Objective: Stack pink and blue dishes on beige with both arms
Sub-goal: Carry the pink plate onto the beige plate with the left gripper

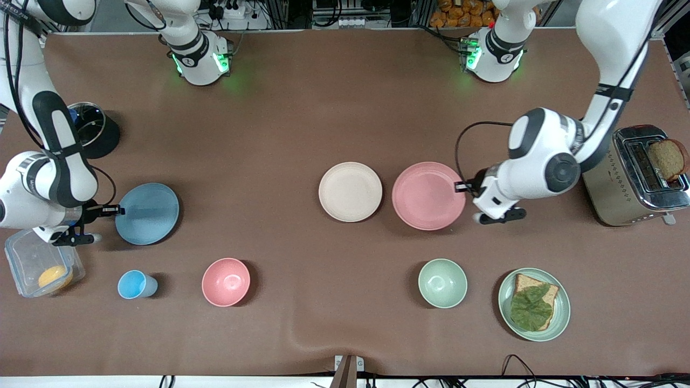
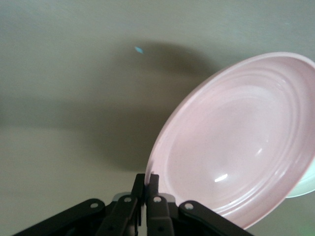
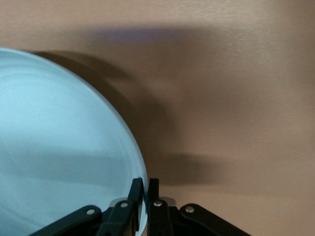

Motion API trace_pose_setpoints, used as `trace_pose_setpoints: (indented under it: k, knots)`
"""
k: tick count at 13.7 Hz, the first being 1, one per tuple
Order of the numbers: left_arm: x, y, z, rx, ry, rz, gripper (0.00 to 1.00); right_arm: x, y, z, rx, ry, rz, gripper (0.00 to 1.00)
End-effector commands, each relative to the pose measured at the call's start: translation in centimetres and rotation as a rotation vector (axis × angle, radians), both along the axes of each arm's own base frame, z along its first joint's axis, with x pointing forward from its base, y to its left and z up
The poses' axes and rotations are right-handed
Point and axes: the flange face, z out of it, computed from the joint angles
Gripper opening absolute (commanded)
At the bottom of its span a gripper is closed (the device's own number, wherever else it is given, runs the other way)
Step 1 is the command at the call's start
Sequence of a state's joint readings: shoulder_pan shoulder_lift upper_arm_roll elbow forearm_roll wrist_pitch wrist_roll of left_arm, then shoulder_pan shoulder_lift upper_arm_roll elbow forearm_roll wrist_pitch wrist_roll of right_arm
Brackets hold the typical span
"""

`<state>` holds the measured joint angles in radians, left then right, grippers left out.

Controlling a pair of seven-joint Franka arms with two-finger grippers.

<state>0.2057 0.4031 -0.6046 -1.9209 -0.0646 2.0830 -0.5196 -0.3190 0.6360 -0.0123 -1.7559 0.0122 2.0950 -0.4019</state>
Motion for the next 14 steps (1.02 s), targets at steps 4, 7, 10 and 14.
trace_pose_setpoints:
  k: [4,7,10,14]
  knots:
    - [-4.0,-11.8,-2.6,0.009,0.016,0.12,0.0,0.4,2.9,5.7,0.05,0.0,0.046,0.0]
    - [-5.7,-15.8,-4.3,-0.016,0.003,0.162,0.0,0.2,5.1,8.6,0.173,0.01,0.0,0.0]
    - [-5.3,-16.9,-6.1,-0.018,0.006,0.143,0.0,0.1,7.9,9.7,0.282,0.036,-0.027,0.0]
    - [-5.3,-17.3,-7.5,0.006,-0.003,0.118,0.0,-0.4,13.9,10.2,0.359,0.089,0.022,0.0]
